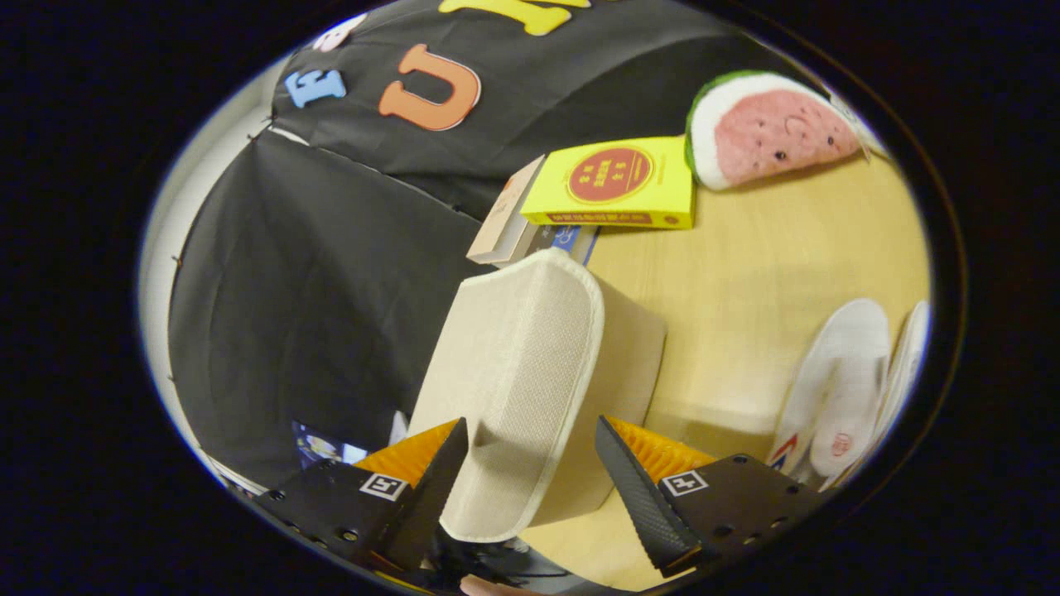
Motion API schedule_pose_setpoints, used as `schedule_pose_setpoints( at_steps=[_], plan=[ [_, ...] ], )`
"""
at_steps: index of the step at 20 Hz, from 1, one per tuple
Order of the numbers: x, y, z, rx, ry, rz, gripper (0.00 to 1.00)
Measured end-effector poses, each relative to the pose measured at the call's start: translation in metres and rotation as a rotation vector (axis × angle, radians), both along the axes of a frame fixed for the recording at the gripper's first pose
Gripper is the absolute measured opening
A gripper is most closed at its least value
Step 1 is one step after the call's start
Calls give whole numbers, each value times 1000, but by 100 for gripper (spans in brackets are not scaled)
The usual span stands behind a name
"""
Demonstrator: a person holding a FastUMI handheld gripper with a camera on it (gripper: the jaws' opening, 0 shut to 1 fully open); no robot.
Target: Open the storage box then place both shoes into the box .Put the left shoe in first, then the right shoe, with the right side of both shoes facing outward in a uniform manner.
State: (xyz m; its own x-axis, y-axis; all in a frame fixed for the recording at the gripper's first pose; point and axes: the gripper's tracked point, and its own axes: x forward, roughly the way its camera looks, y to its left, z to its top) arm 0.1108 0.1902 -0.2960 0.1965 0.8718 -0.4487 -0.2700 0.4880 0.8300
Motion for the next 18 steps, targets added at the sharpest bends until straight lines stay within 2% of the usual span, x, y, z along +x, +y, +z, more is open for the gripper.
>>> schedule_pose_setpoints(
  at_steps=[2,6,8,12,14,16,18],
  plan=[
    [-6,5,-10,89,120,41,96],
    [-6,8,-9,196,255,51,93],
    [-10,8,-8,200,312,55,76],
    [-9,4,-2,166,320,67,58],
    [-8,3,2,141,316,58,58],
    [-11,-3,7,115,308,48,50],
    [-8,-6,10,85,302,15,28]
  ],
)
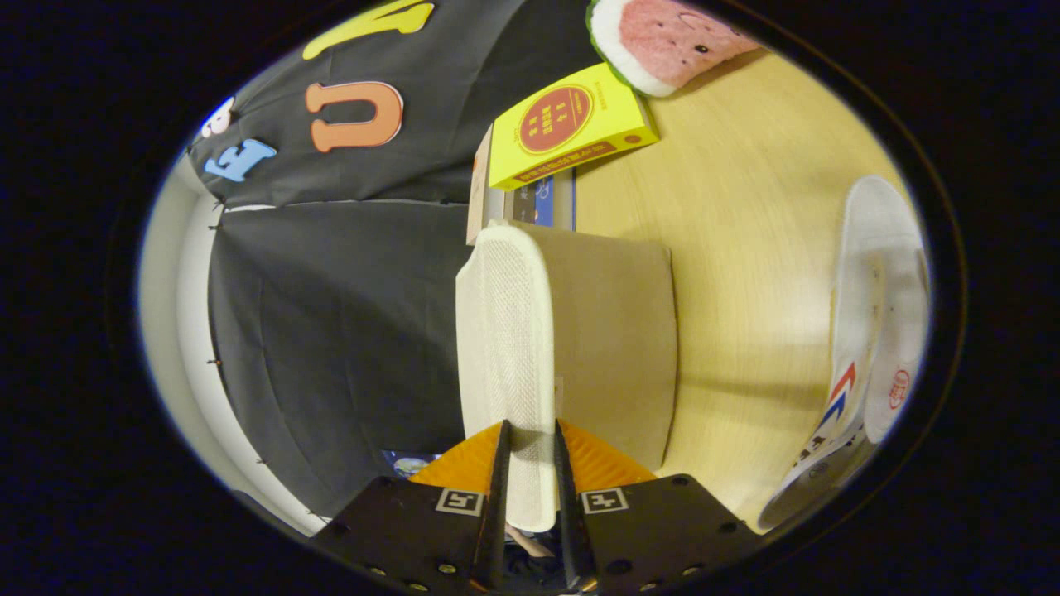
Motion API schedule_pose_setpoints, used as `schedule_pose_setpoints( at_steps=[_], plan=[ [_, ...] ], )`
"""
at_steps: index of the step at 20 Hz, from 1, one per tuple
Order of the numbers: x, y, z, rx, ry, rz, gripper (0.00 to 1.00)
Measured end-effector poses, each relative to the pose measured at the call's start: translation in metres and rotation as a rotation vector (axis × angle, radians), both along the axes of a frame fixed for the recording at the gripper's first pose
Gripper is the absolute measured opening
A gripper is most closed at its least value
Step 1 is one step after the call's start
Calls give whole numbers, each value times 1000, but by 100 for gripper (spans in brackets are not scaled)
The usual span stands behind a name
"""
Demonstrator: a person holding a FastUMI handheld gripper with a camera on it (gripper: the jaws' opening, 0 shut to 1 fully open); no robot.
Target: Open the storage box then place both shoes into the box .Put the left shoe in first, then the right shoe, with the right side of both shoes facing outward in a uniform manner.
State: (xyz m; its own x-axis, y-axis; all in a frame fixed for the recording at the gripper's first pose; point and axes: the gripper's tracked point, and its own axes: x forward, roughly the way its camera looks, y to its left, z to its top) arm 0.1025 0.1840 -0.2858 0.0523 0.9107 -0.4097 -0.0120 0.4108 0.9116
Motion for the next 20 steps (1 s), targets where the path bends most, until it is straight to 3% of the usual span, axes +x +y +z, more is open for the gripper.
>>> schedule_pose_setpoints(
  at_steps=[2,3,5,6,8,14,20],
  plan=[
    [-4,-2,4,-29,-1,-5,28],
    [-2,-3,6,-43,-5,-14,21],
    [-5,-4,18,-44,-17,-14,19],
    [-2,-4,22,-42,-29,-24,9],
    [-4,-2,36,-59,-46,-28,1],
    [0,21,95,-70,-93,-48,1],
    [-10,88,172,13,-220,45,1]
  ],
)
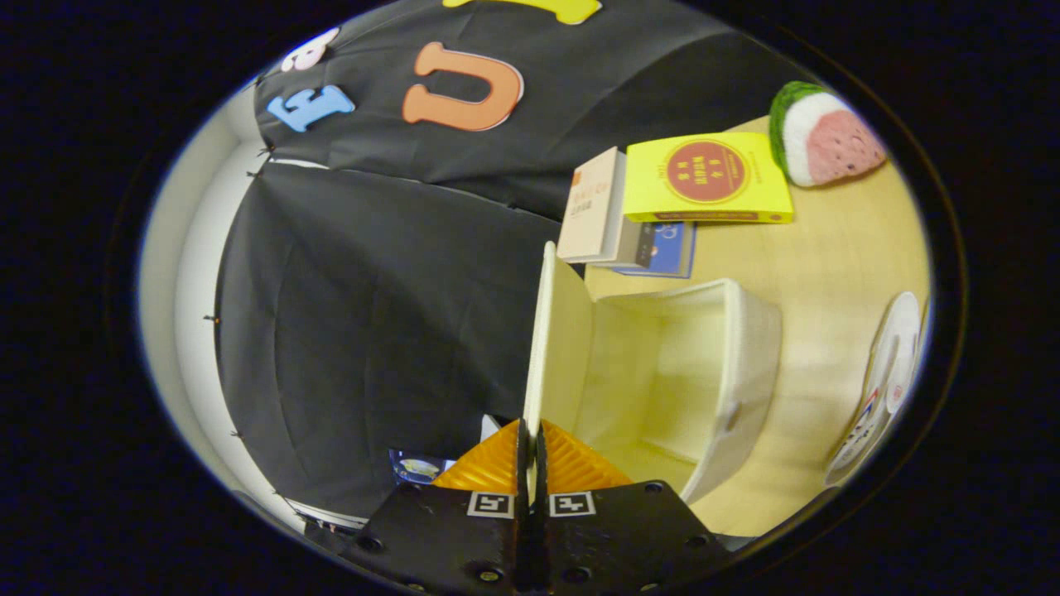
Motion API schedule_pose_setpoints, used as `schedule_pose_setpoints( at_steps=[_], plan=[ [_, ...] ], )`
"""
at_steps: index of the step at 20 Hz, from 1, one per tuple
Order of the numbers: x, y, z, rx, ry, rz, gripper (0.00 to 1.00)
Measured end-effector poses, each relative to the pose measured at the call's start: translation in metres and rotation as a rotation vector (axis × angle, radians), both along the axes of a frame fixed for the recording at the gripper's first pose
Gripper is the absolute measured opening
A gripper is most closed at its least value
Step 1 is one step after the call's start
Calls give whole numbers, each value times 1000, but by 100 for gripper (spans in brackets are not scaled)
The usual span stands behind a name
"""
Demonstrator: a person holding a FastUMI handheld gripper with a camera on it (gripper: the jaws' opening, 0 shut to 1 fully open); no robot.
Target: Open the storage box then place both shoes into the box .Put the left shoe in first, then the right shoe, with the right side of both shoes facing outward in a uniform manner.
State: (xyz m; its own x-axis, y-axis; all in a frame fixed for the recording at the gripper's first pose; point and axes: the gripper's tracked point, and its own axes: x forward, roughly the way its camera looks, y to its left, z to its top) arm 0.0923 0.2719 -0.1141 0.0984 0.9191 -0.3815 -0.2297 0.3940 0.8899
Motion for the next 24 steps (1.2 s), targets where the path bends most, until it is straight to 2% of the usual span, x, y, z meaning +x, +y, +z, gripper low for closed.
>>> schedule_pose_setpoints(
  at_steps=[2,6,10,12,14,17,20,24],
  plan=[
    [-5,29,15,25,-6,27,5],
    [-14,79,28,43,-32,72,6],
    [-28,132,24,23,18,100,19],
    [-31,149,25,37,79,93,50],
    [-34,160,21,38,120,89,77],
    [-36,158,13,-4,97,104,95],
    [-30,139,10,-16,56,108,95],
    [-3,80,-16,-117,8,49,95]
  ],
)
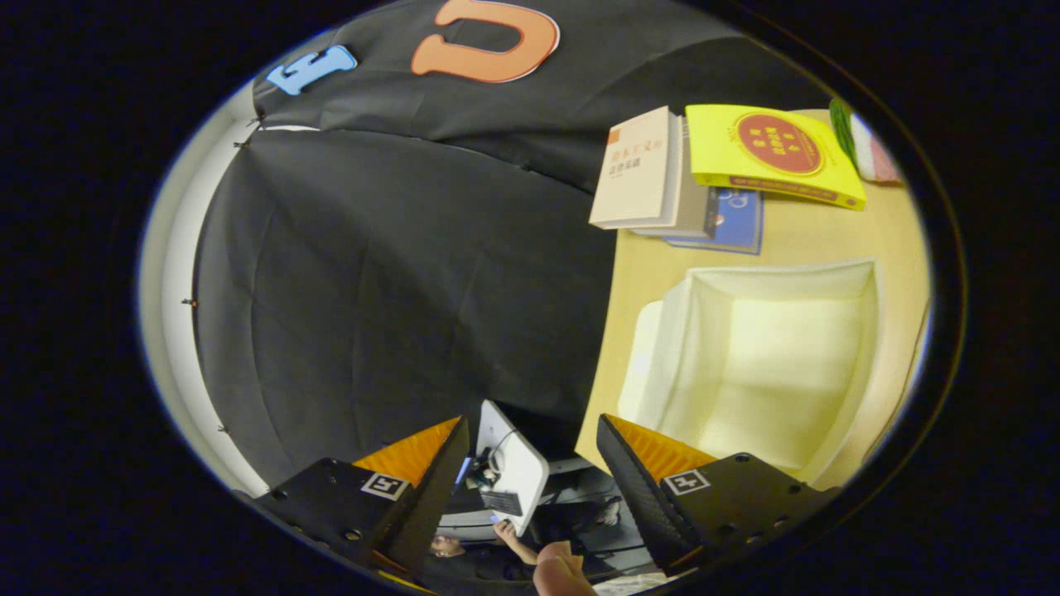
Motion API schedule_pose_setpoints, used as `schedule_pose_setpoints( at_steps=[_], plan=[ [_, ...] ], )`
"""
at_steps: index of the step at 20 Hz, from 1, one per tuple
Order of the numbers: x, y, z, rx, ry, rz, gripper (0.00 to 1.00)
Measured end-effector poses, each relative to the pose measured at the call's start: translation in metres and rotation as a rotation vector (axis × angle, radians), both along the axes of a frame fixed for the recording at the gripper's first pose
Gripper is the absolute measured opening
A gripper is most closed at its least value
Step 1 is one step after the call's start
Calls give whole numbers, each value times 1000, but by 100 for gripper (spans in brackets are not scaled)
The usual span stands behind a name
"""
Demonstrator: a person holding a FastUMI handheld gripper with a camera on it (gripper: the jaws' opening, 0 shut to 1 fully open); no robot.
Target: Open the storage box then place both shoes into the box .Put the left shoe in first, then the right shoe, with the right side of both shoes facing outward in a uniform manner.
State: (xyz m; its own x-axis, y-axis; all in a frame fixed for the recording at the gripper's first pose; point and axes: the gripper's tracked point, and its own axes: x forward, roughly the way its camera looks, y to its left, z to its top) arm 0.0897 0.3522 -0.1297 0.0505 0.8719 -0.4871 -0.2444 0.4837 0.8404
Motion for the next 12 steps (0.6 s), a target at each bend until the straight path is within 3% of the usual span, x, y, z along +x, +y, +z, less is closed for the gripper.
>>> schedule_pose_setpoints(
  at_steps=[6,12],
  plan=[
    [31,-118,-50,-185,-61,-75,95],
    [31,-229,-116,-391,-74,-99,95]
  ],
)
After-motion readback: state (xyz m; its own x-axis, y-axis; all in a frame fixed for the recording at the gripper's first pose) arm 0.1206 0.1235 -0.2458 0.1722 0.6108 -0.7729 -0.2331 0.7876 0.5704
